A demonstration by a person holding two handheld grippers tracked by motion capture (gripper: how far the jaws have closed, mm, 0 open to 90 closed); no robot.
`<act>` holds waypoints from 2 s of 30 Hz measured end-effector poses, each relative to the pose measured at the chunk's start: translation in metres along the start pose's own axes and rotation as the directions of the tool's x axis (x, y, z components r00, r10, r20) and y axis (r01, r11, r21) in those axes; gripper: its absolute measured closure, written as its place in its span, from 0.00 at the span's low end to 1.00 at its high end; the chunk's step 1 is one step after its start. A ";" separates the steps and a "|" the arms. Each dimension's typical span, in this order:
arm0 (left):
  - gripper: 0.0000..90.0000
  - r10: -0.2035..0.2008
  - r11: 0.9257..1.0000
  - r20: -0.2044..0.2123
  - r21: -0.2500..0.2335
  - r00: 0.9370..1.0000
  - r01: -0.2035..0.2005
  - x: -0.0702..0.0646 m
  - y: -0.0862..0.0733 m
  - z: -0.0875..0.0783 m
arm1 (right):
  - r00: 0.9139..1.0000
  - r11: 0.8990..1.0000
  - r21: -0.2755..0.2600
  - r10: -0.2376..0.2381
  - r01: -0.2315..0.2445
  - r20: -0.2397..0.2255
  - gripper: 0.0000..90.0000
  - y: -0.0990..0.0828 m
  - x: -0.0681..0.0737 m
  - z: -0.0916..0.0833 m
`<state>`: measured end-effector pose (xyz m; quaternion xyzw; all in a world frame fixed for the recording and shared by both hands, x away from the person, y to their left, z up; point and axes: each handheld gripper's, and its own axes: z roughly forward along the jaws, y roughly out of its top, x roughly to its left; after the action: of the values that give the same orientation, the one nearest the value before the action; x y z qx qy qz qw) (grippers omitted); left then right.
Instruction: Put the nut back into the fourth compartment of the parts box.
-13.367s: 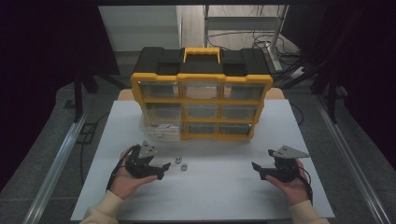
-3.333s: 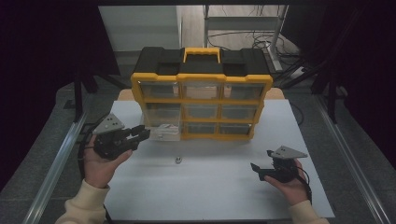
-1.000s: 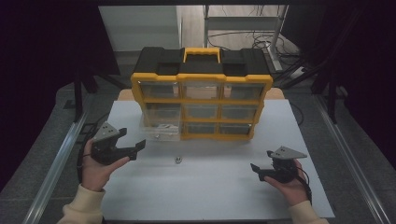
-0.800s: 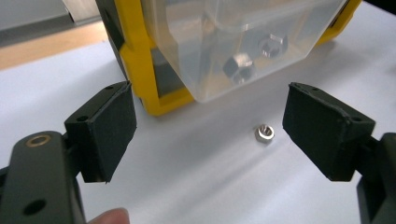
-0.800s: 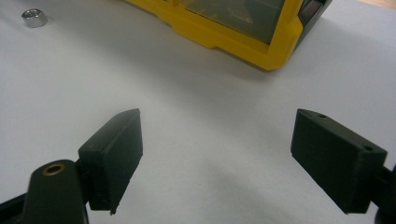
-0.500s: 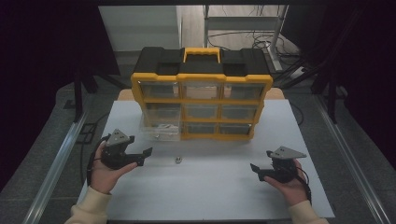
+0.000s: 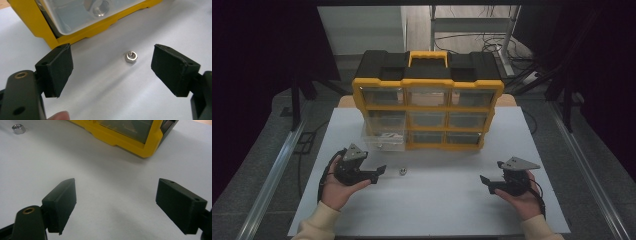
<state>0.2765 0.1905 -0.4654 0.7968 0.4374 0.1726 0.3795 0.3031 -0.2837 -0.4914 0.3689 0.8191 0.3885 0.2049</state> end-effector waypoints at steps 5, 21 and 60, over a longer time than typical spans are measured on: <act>0.21 0.003 1.000 0.003 0.012 1.000 -0.003 -0.002 0.000 0.005 | 1.000 1.000 0.000 0.001 -0.001 0.000 0.19 0.000 -0.001 0.000; 0.21 0.058 0.995 0.036 0.080 0.998 -0.061 -0.023 0.000 0.034 | 1.000 1.000 0.005 -0.005 0.005 -0.002 0.19 0.000 0.000 0.001; 0.32 0.082 0.979 0.030 0.183 0.996 -0.086 -0.047 -0.003 0.101 | 1.000 1.000 0.018 -0.011 0.011 -0.010 0.19 -0.001 0.001 0.004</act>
<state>0.3093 0.1068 -0.5308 0.8480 0.4134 0.1385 0.3013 0.3043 -0.2810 -0.4945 0.3646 0.8255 0.3817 0.1997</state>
